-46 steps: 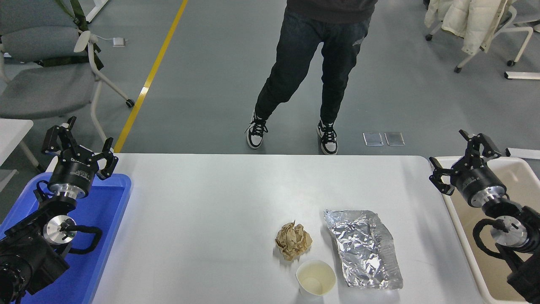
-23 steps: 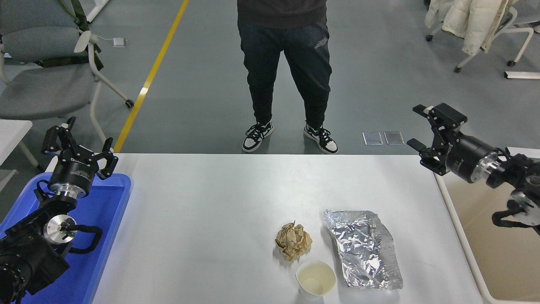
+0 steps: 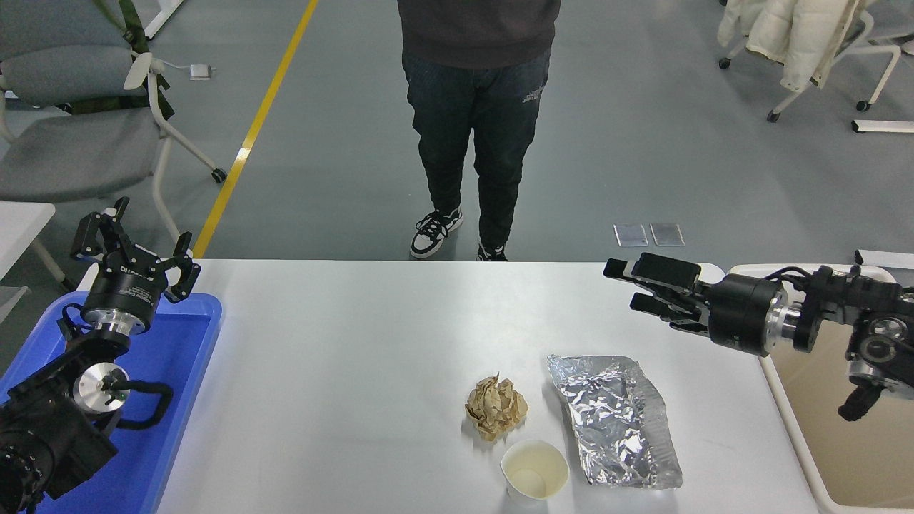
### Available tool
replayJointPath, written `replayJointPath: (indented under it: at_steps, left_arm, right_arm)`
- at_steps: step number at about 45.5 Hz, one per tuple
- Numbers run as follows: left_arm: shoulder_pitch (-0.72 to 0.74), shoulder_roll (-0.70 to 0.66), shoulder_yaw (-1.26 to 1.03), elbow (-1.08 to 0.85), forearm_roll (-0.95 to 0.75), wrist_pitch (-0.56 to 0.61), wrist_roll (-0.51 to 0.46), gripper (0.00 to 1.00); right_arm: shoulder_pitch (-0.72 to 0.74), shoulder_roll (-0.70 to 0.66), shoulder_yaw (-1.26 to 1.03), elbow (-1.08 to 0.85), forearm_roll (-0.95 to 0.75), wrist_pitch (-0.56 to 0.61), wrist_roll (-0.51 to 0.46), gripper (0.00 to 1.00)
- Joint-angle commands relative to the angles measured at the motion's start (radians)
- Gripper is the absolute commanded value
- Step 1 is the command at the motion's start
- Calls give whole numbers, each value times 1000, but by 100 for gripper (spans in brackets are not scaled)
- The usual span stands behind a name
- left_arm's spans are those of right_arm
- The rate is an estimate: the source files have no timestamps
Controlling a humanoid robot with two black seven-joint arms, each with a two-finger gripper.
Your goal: Clean the table surface
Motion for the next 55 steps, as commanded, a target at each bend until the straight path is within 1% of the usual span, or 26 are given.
replayJointPath:
  at_steps: [1,5,10,14,17,21,24,27,32,36,40,43,48,55]
  left_arm:
    - [0,0,0,0,0,0,0,100]
    - [0,0,2,1,0,0,0,100]
    - [0,0,0,0,0,0,0,100]
    - [0,0,0,0,0,-2,0,100]
    - [-1,0,0,0,0,-2,0,100]
    - [0,0,0,1,0,-2,0,100]
    - [-1,0,0,1,0,-2,0,100]
    - [0,0,0,0,0,-2,0,100]
    - [-1,0,0,0,0,-2,0,100]
    - [0,0,0,0,0,-2,0,100]
    - [0,0,0,0,0,-2,0,100]
    - [0,0,0,0,0,-2,0,100]
    - [0,0,0,0,0,-2,0,100]
    - [-1,0,0,0,0,-3,0,100]
  right_arm:
    - [125,-51,-194,133,-233,0,-11,100]
    - [128,-64,-197,191,-307,-34,-11,100]
    - [120,-74,-220,222,-319,-34,-11,100]
    - [120,-64,-309,222,-345,-34,-11,100]
    - [112,-45,-360,219,-408,-36,-13,100]
    - [96,-37,-394,210,-496,-36,-13,100]
    - [76,-34,-400,206,-522,-36,-17,100]
    - [72,-31,-400,205,-545,-36,-42,100]
    - [79,-2,-401,194,-542,-33,-117,100]
    - [86,26,-404,185,-510,-31,-175,100]
    - [102,67,-404,171,-421,-20,-269,100]
    - [123,87,-397,171,-278,0,-370,100]
    - [152,123,-394,170,33,30,-531,100]
    - [189,152,-403,176,24,44,-536,100]
